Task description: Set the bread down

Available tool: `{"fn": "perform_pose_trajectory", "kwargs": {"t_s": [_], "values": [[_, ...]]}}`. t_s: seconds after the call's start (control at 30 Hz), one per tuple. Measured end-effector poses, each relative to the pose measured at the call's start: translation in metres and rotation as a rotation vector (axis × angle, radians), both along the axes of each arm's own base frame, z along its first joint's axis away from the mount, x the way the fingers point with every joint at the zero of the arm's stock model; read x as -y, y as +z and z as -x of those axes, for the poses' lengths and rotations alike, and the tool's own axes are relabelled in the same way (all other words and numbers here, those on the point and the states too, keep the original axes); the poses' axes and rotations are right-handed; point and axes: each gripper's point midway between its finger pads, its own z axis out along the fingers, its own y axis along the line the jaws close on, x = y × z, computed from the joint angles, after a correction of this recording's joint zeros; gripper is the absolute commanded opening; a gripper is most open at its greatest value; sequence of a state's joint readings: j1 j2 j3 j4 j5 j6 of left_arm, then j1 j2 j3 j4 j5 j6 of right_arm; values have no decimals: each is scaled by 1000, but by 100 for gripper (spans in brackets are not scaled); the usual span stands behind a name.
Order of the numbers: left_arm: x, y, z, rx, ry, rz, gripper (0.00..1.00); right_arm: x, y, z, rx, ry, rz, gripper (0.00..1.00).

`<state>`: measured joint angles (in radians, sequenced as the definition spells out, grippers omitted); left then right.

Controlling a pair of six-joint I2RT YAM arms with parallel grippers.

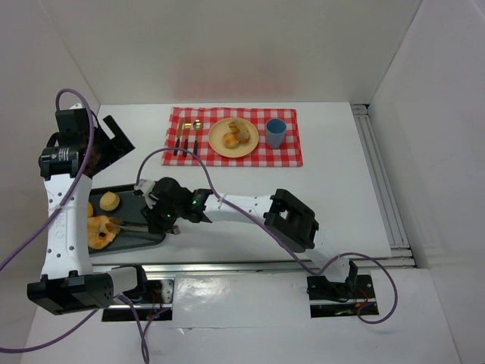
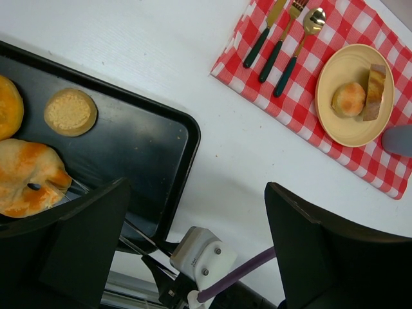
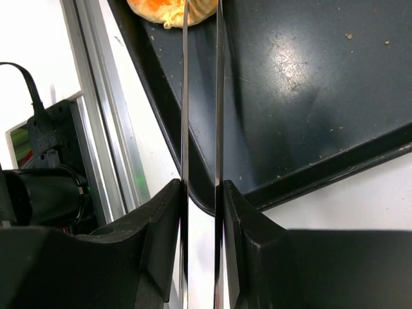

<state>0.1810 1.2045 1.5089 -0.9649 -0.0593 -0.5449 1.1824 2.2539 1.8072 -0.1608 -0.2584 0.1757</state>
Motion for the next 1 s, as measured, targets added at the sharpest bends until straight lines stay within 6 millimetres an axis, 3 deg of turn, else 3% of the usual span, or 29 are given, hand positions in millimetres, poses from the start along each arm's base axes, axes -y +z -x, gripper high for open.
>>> {"fn": "perform_pose_trajectory", "kwargs": {"t_s": [0.2,0.33,0.53,0.7,0.87,1.0], "values": [[0,0,0,0,0,0,99,8,5,-3,14,-36,5,22],[0,0,0,0,1,0,99,27,29,-6,47,-86,-4,15],[0,0,0,-2,1,0,99,55,78,-9,111,-157,-66,15],[0,0,0,-2,1,0,99,76,103,-17,153,-216,-100,15],[0,0,0,-2,1,0,99,95,104,-42,175,-296,-97,15],[0,0,0,-2,1,-1,99,124,98,-75,195,-399,-62,14]]}}
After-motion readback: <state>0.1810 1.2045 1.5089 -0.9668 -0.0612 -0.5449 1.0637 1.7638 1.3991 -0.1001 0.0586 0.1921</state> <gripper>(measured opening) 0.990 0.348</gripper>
